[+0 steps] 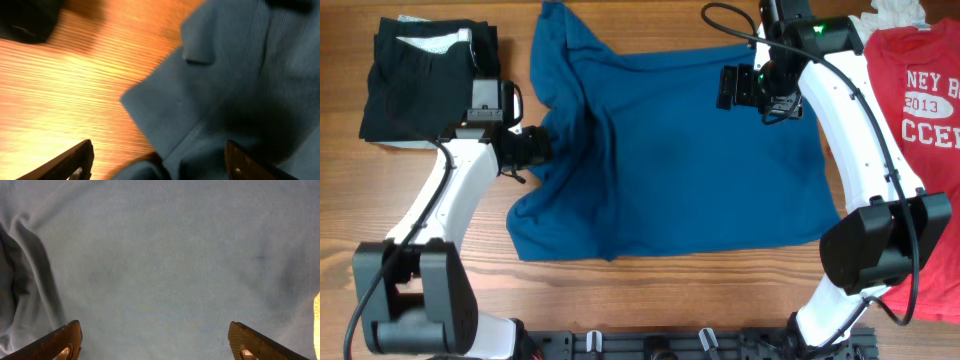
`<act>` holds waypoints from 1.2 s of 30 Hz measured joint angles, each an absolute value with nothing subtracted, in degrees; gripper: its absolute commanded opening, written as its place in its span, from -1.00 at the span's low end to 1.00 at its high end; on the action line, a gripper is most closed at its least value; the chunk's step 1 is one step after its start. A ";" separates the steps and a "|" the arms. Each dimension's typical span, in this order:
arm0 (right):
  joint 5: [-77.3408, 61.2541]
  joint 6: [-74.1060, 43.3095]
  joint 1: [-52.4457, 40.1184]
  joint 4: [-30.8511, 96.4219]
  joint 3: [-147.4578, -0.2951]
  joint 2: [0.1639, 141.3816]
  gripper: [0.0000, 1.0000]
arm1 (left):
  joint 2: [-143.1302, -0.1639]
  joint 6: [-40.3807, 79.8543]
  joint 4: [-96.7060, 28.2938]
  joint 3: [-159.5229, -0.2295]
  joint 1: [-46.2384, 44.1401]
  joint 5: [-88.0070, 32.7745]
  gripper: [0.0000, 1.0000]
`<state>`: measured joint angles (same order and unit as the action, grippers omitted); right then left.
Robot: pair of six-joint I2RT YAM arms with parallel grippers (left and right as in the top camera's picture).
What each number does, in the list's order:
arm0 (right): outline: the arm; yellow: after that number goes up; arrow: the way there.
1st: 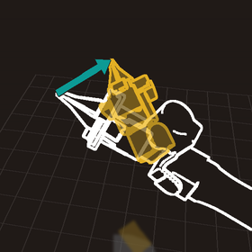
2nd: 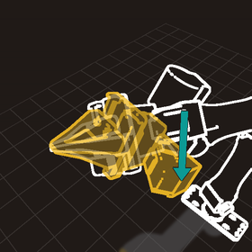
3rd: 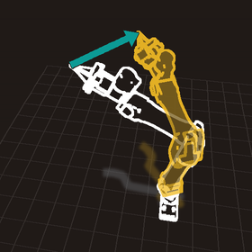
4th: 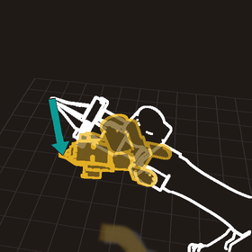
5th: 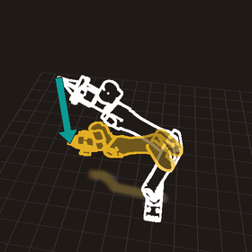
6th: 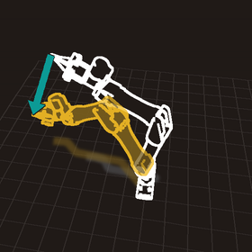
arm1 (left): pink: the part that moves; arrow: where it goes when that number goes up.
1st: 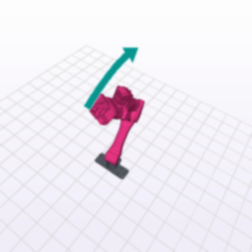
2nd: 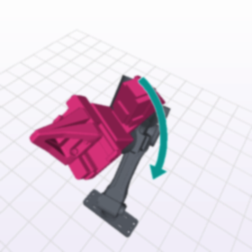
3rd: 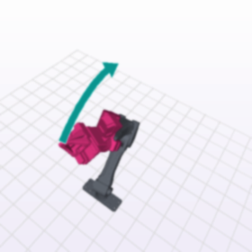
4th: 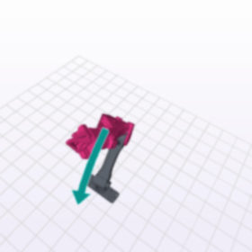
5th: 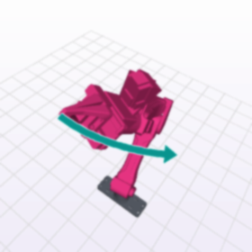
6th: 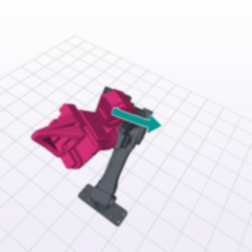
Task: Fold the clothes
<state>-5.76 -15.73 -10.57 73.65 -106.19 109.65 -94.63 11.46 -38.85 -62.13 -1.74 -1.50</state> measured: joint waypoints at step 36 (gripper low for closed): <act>-5.76 -14.85 -10.57 73.12 -106.19 109.65 0.79 | -97.54 11.11 -34.94 -60.47 13.15 2.76 0.41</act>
<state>-5.76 -14.85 -10.57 73.12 -106.19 109.65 -97.54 11.11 -34.94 -60.47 13.15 2.76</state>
